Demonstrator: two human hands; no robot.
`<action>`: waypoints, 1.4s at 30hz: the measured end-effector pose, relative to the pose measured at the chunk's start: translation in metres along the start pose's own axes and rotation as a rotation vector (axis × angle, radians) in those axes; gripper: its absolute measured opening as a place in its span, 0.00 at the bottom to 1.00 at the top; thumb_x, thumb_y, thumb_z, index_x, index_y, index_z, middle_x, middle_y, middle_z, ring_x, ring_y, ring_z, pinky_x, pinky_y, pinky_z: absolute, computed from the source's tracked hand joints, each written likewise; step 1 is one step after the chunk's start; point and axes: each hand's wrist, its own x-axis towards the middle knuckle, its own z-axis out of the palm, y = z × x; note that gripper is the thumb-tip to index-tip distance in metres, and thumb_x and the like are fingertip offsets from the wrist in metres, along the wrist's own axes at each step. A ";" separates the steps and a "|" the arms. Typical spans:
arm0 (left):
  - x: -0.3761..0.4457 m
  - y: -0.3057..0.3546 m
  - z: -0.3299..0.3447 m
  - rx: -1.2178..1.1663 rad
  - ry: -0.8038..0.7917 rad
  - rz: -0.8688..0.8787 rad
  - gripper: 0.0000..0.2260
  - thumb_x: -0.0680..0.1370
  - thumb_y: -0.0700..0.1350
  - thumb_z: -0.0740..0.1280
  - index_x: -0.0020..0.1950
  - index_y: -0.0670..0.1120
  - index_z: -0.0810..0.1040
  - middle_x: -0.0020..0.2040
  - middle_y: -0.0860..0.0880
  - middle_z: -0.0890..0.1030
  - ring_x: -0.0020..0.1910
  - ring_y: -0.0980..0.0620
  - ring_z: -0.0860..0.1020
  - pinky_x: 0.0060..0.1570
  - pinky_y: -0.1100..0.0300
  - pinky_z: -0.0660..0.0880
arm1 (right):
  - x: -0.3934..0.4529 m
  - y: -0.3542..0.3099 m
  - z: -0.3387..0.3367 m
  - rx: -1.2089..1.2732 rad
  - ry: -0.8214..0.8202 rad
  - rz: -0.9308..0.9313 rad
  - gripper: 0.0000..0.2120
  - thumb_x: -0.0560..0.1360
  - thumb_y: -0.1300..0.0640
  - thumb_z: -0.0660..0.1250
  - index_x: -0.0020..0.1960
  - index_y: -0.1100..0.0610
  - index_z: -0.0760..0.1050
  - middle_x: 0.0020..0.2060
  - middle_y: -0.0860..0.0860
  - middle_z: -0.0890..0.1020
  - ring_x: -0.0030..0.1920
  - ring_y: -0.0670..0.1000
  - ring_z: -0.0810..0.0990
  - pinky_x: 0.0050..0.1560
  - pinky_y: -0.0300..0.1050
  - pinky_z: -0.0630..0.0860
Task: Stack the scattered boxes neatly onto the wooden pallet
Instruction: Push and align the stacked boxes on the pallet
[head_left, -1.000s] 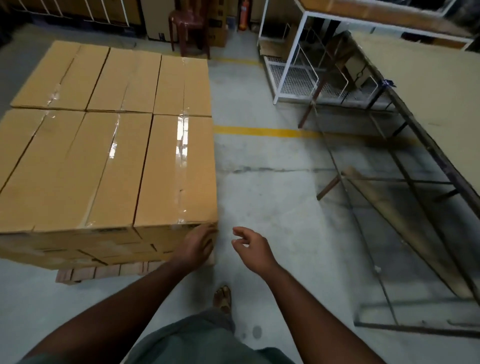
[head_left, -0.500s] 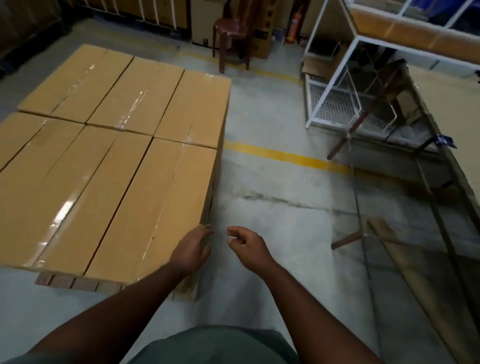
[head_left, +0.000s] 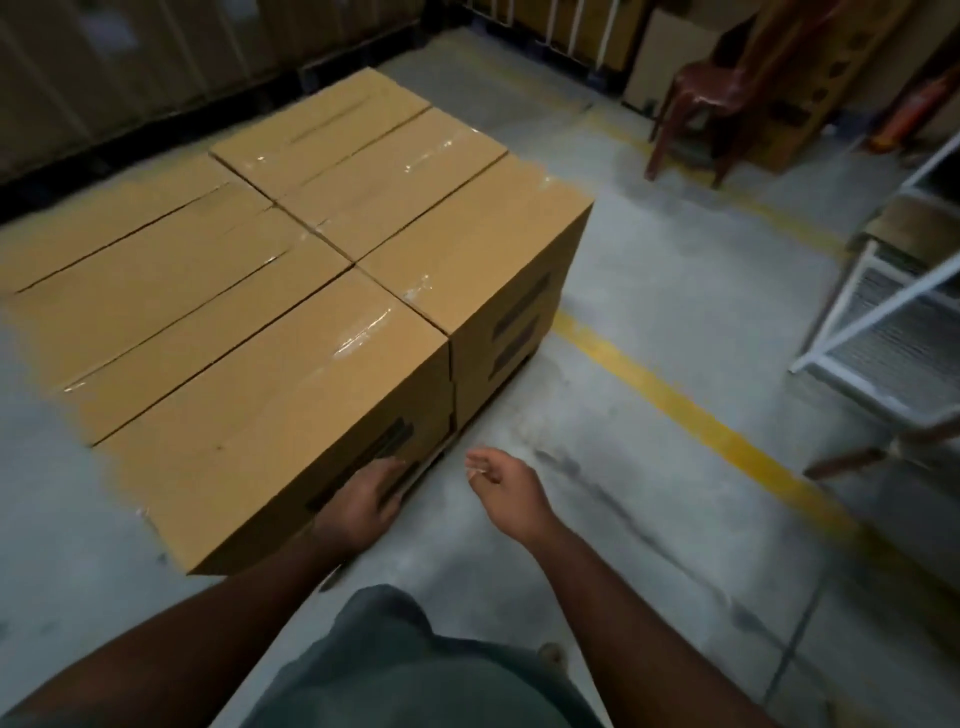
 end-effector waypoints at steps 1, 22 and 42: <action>-0.002 0.012 0.004 -0.021 0.027 -0.048 0.25 0.82 0.47 0.69 0.79 0.49 0.68 0.77 0.49 0.71 0.75 0.51 0.70 0.73 0.56 0.67 | 0.007 0.001 -0.013 -0.012 -0.053 -0.003 0.17 0.83 0.57 0.66 0.71 0.52 0.78 0.63 0.47 0.84 0.61 0.44 0.81 0.62 0.38 0.77; 0.138 0.098 0.093 -0.374 0.332 -0.550 0.25 0.82 0.44 0.67 0.79 0.48 0.68 0.75 0.48 0.74 0.72 0.48 0.74 0.67 0.61 0.67 | 0.224 0.020 -0.108 -0.140 -0.443 -0.001 0.21 0.83 0.62 0.67 0.75 0.54 0.73 0.67 0.49 0.80 0.62 0.45 0.79 0.54 0.25 0.71; 0.361 0.045 0.338 -0.268 0.957 -0.689 0.22 0.83 0.39 0.66 0.77 0.49 0.71 0.82 0.55 0.62 0.79 0.56 0.64 0.71 0.60 0.70 | 0.454 0.283 -0.059 -0.899 -0.513 -0.820 0.38 0.81 0.58 0.63 0.85 0.52 0.49 0.85 0.52 0.51 0.84 0.57 0.50 0.78 0.55 0.64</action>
